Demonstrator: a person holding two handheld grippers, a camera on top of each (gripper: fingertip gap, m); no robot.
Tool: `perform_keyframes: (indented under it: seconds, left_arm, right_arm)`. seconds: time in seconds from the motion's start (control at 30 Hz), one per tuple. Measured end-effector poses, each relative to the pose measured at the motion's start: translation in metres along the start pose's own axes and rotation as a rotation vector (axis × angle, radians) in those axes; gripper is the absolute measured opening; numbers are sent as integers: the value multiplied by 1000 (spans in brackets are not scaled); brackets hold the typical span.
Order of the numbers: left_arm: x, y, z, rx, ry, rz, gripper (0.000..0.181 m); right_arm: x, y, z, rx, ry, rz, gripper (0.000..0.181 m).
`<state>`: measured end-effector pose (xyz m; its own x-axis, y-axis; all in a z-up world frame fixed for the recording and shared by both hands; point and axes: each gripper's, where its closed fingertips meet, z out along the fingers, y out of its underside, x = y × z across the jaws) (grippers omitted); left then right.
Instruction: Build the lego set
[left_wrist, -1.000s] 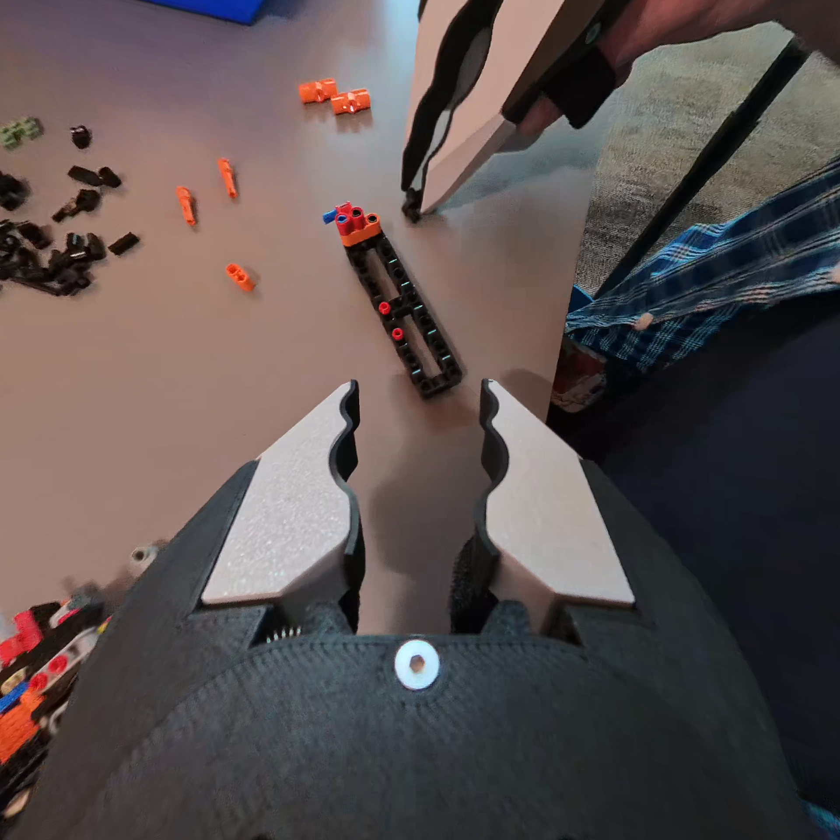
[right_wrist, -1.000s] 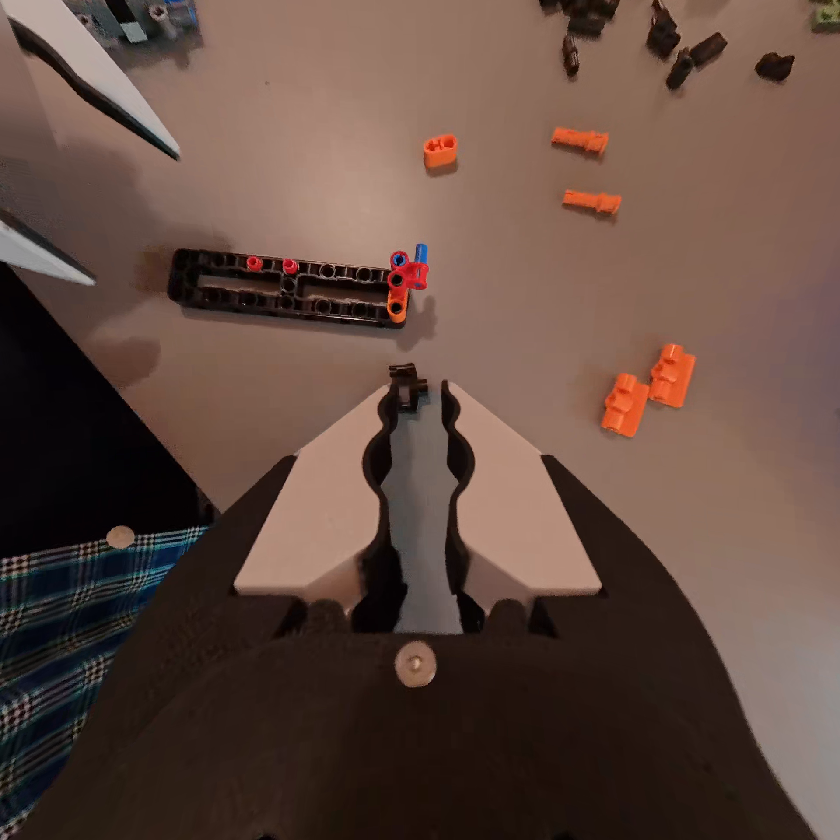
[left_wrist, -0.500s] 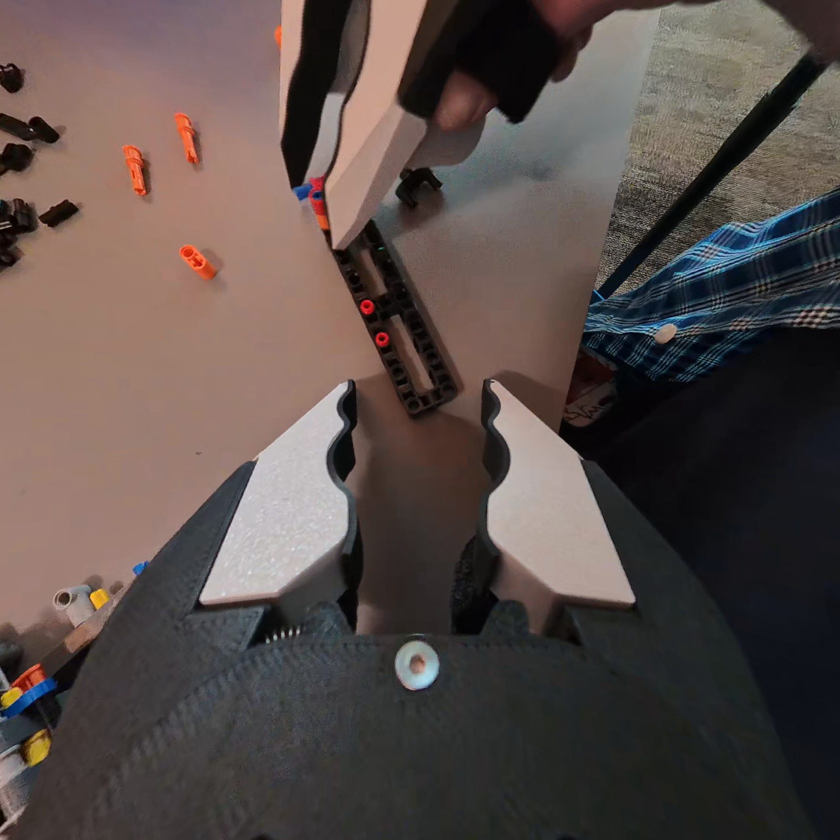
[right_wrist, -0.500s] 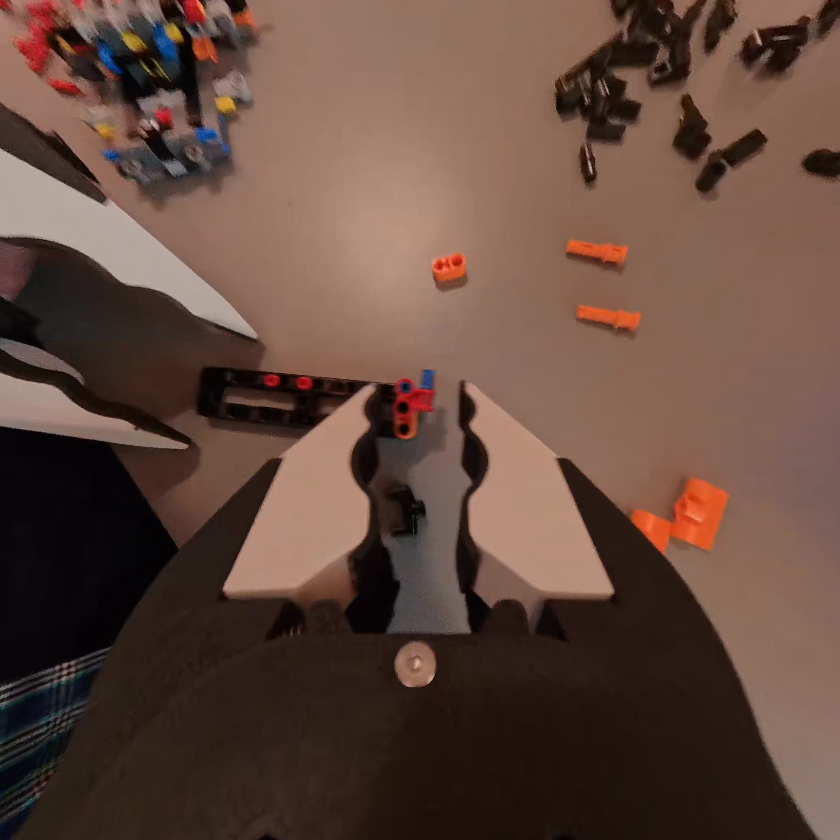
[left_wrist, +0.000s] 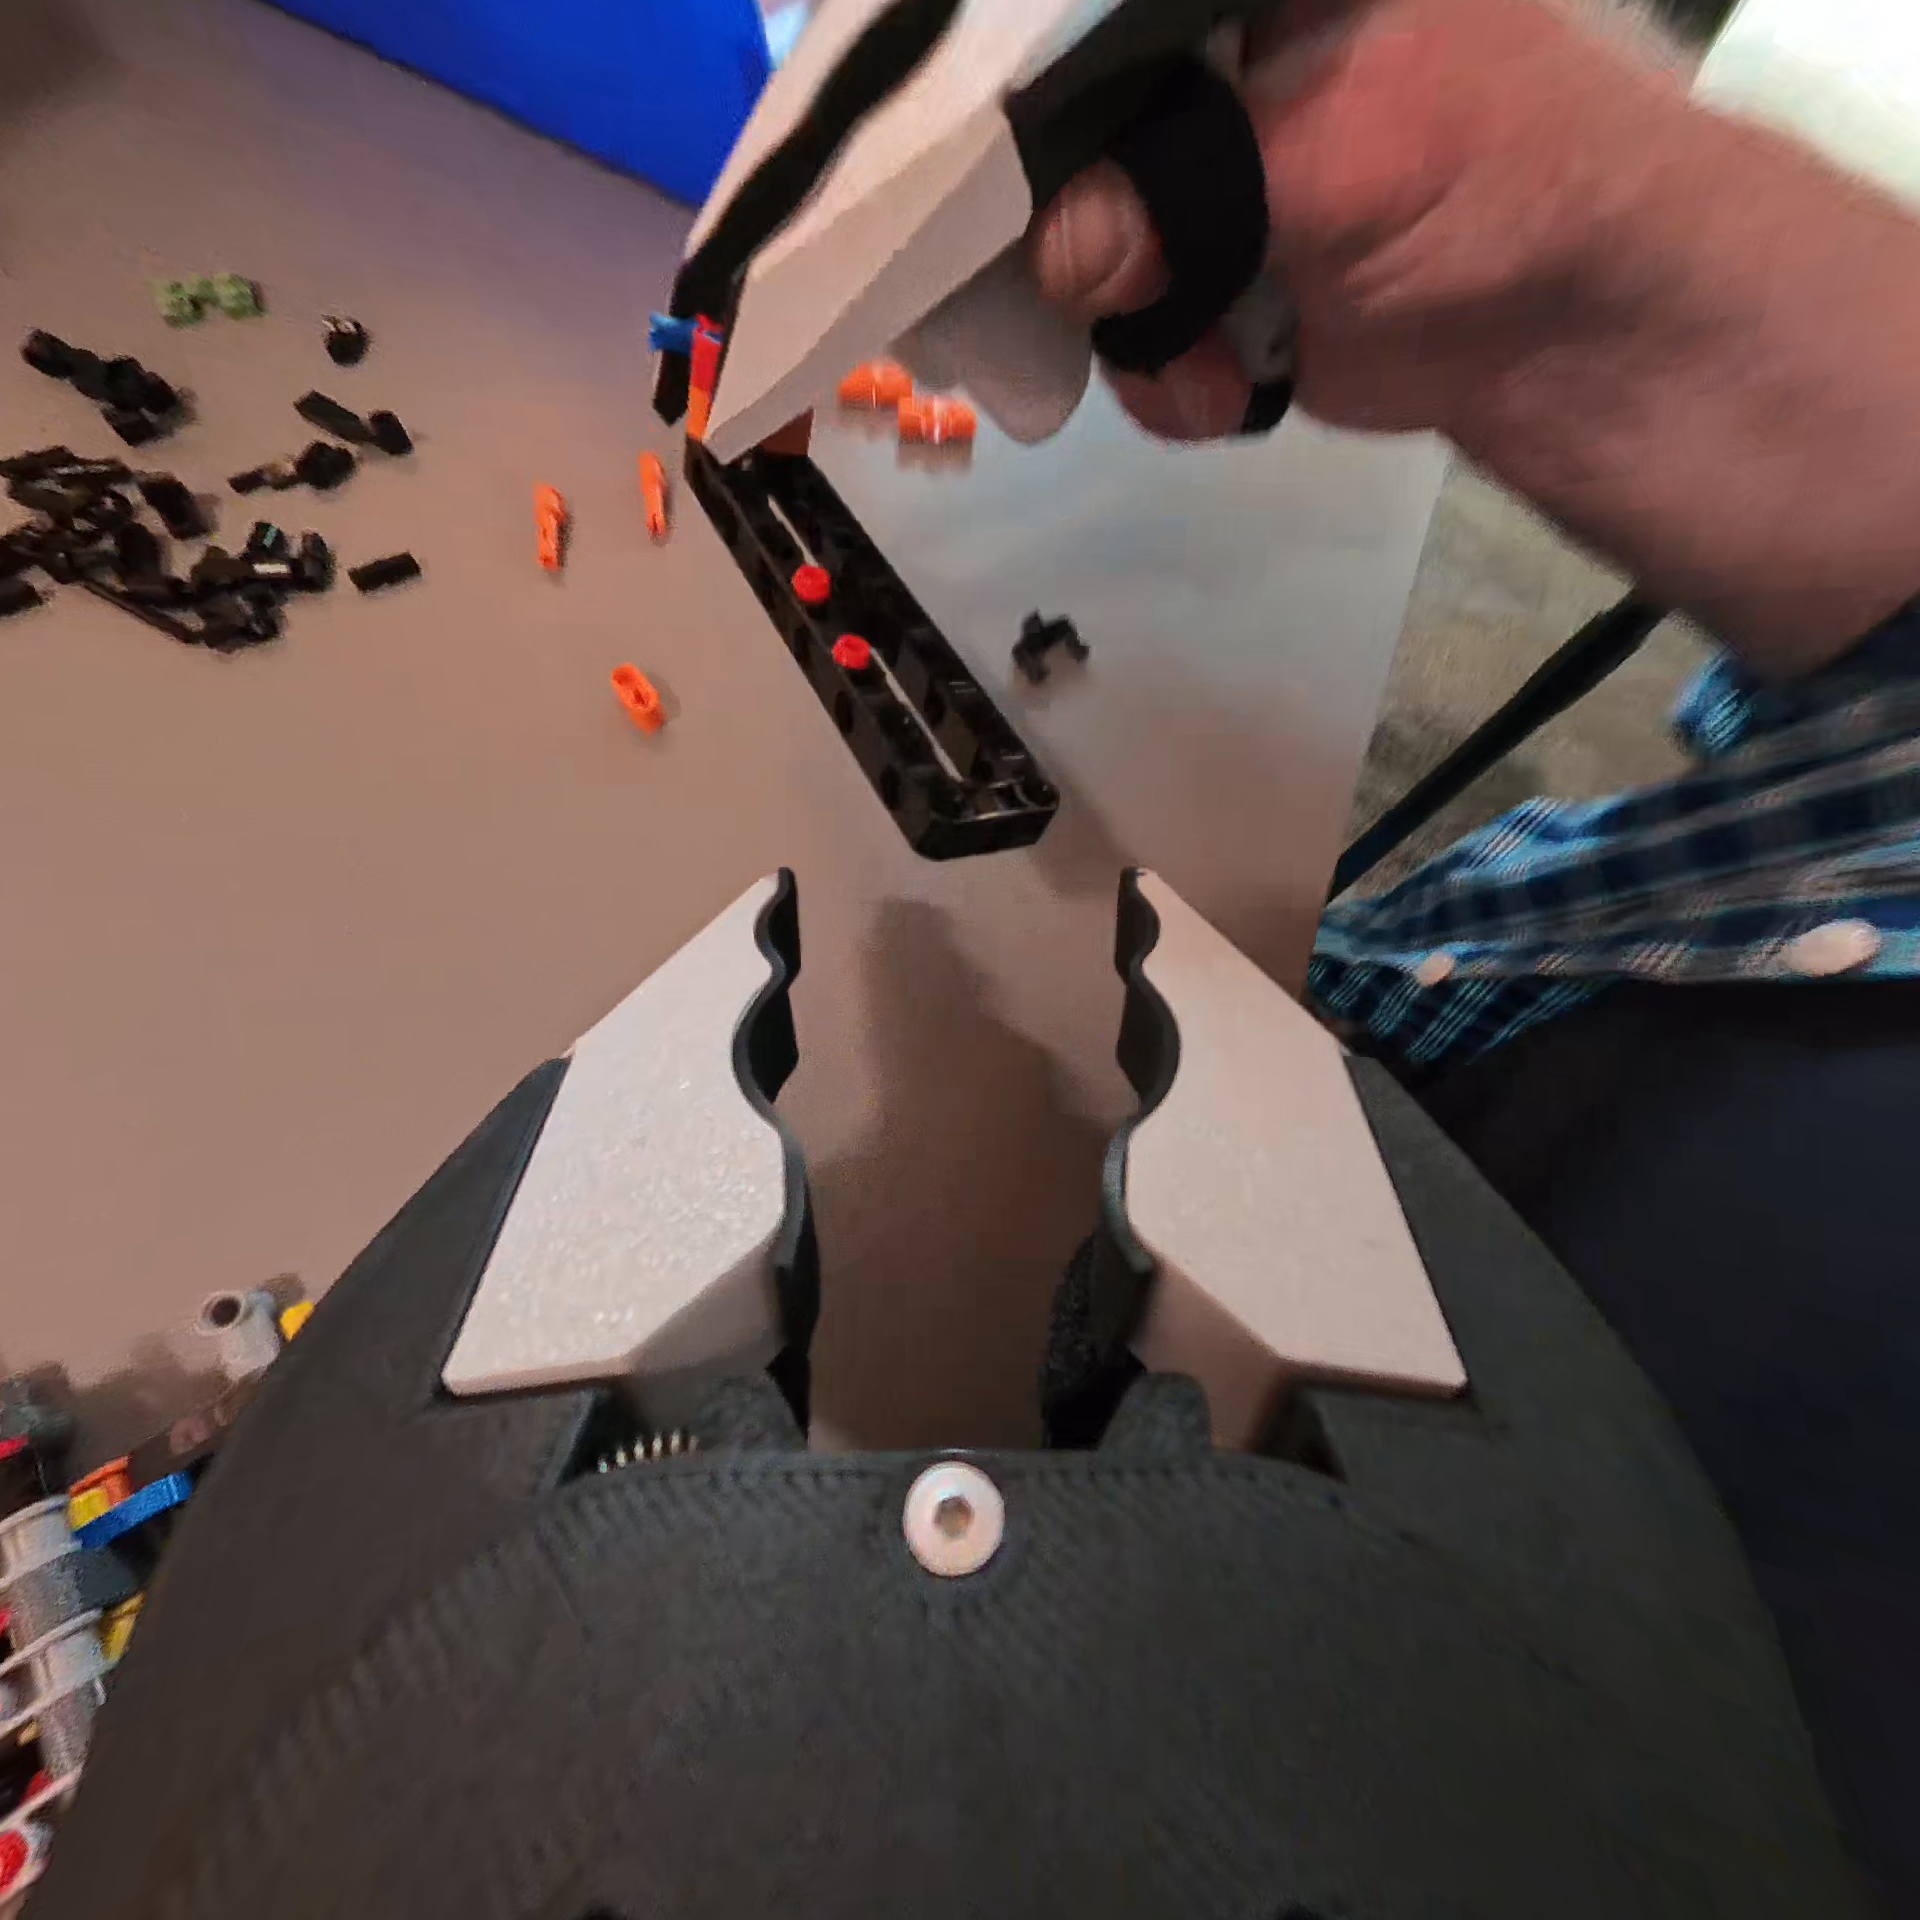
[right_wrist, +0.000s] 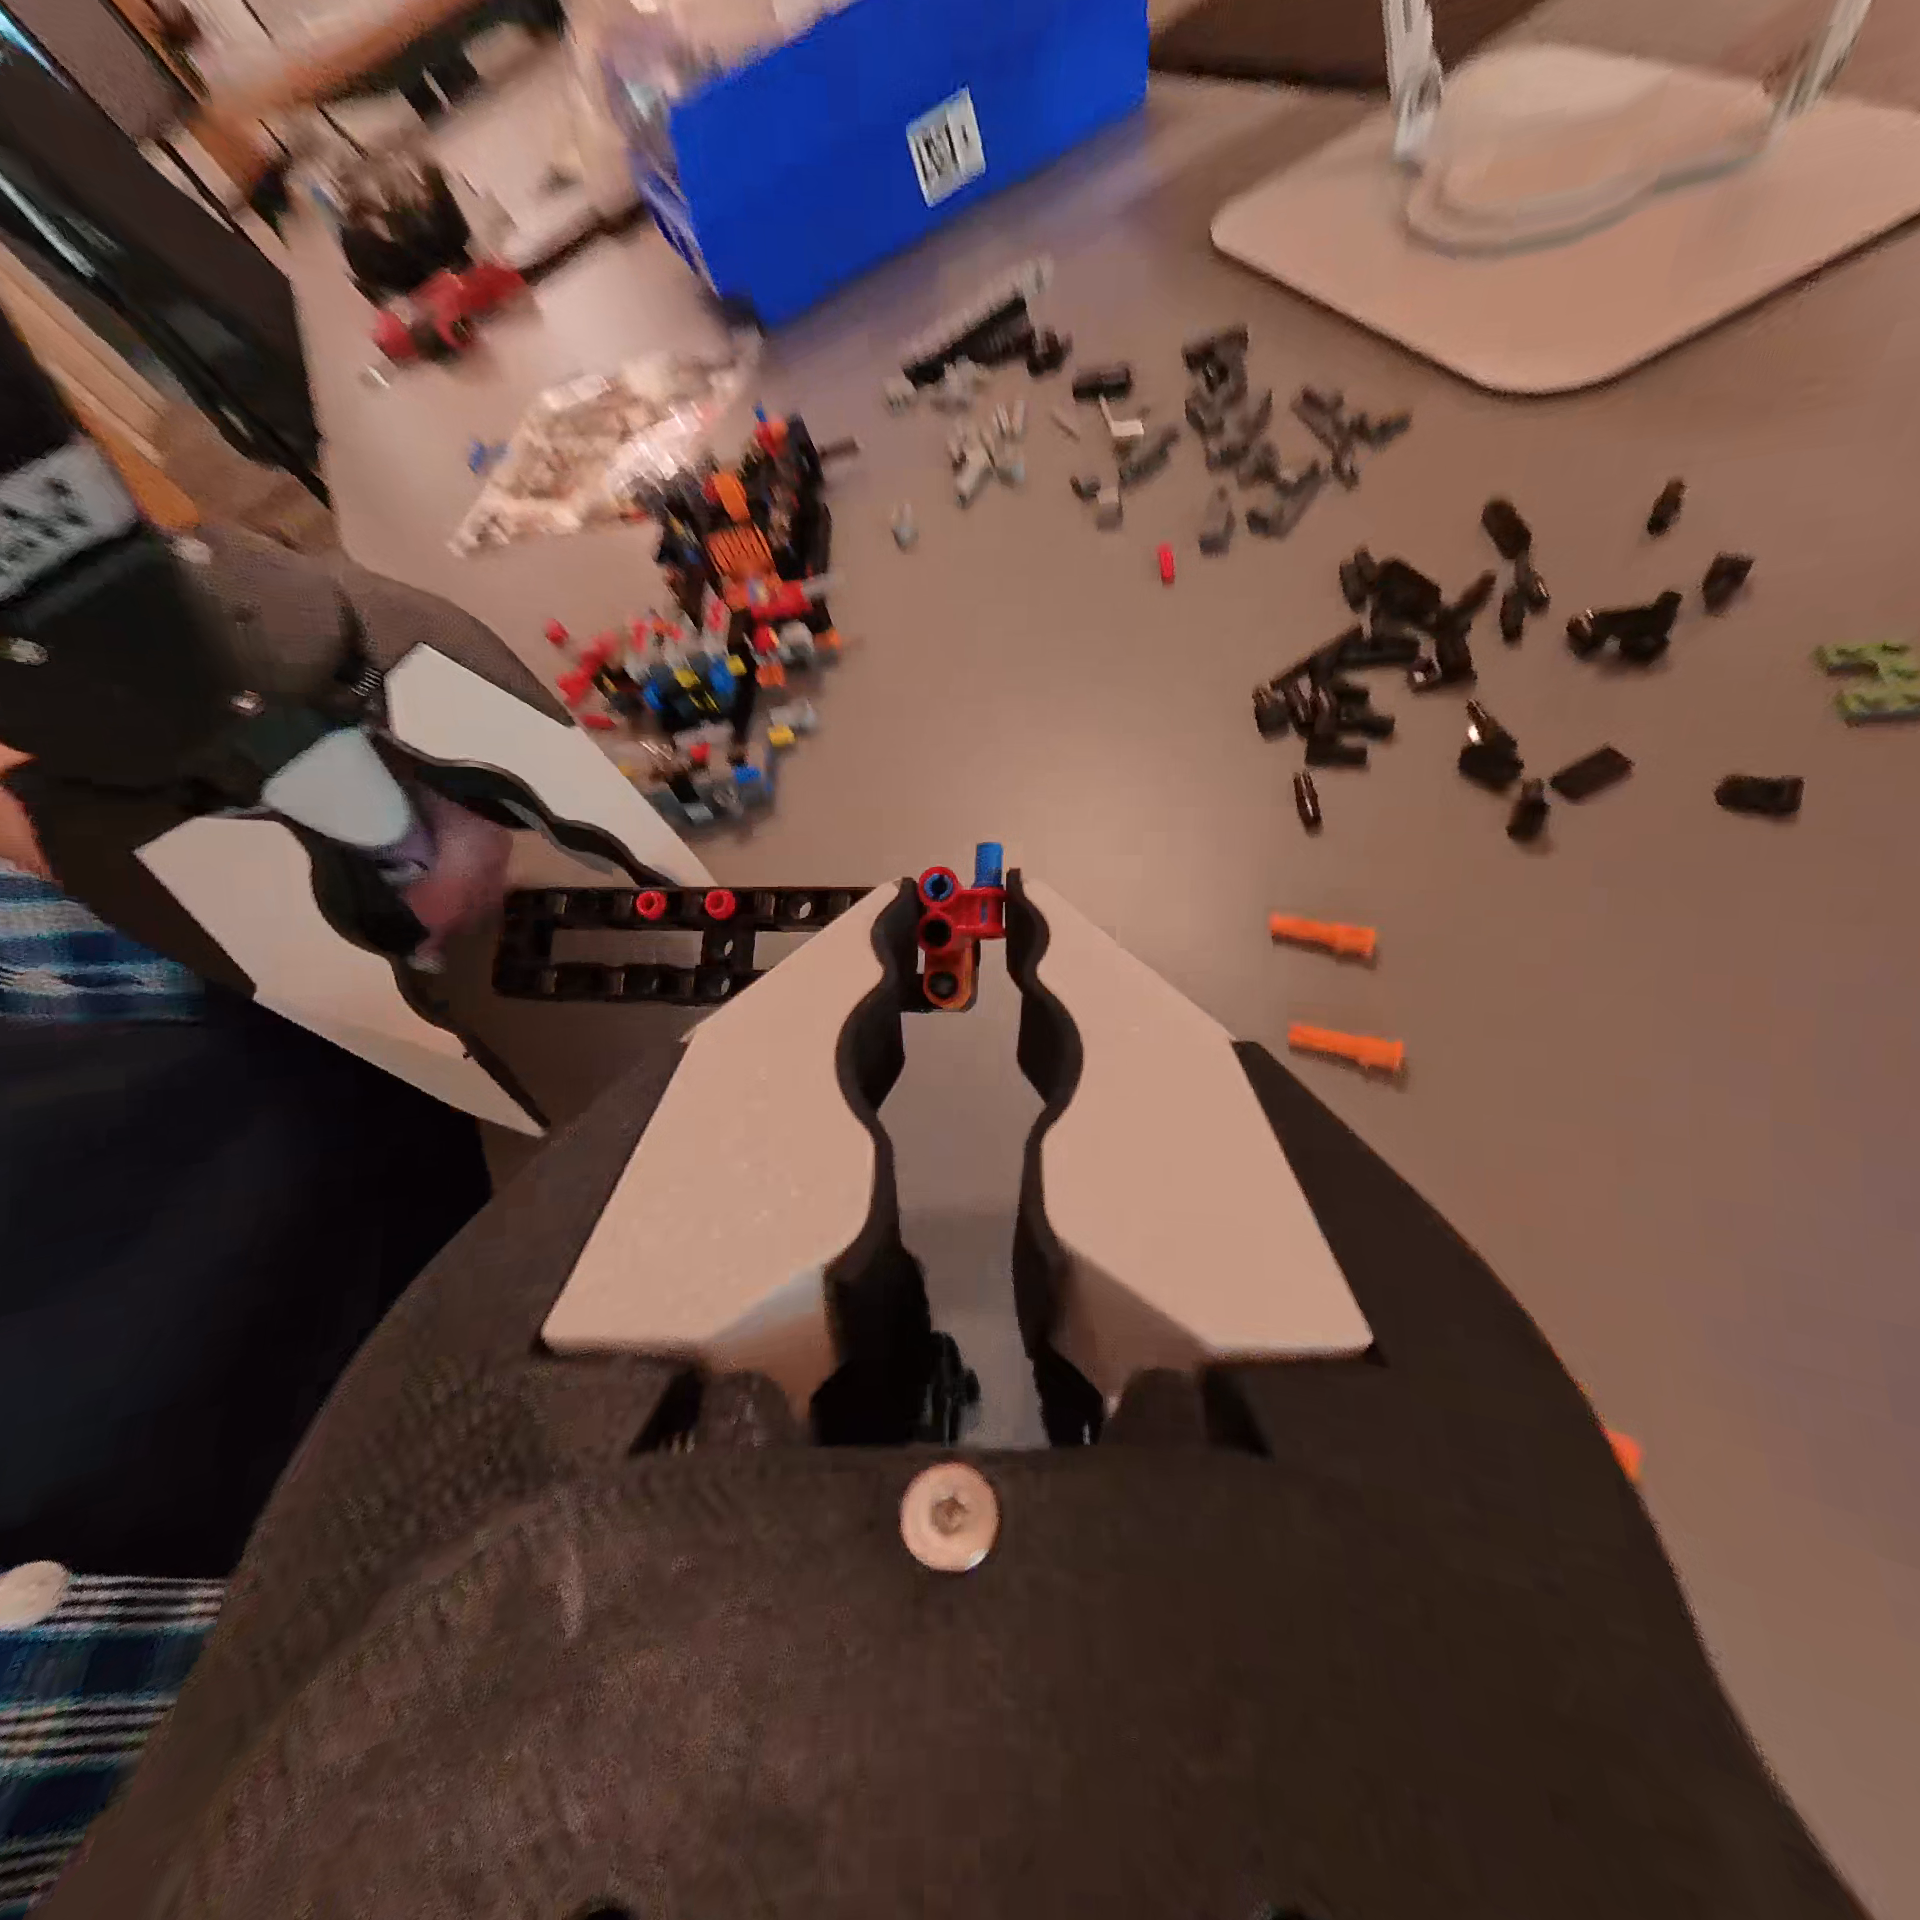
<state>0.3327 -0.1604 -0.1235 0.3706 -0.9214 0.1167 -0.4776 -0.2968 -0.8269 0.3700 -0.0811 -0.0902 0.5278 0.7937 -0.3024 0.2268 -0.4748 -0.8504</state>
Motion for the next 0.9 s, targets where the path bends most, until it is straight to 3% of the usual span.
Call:
perform_keyframes:
  seconds: [0.03, 0.17, 0.33, 0.63, 0.77, 0.83, 0.9]
  left_arm:
    - [0, -9, -5, 47, 18, -30, 64]
    - [0, -35, -19, 145, 67, -70, 63]
    - [3, -52, -24, 226, 137, -144, 56]
    - [-1, -68, -31, 312, 110, -112, 10]
    - [2, -74, -35, 341, 118, -95, 11]
    - [5, -80, -40, 383, 168, -134, 32]
    - [6, -86, -47, 432, 232, -197, 40]
  right_arm:
    - [-2, -7, -2, 39, -31, 18, 14]
    - [-8, -36, -9, 211, -140, 61, 13]
    - [-11, -50, -7, 290, -168, 9, 13]
    - [-11, -60, -8, 375, -178, -28, 14]
    - [-13, -65, -13, 418, -186, -51, 14]
    - [-11, -67, -15, 433, -170, -67, 13]
    - [-12, -69, -17, 446, -173, -79, 14]
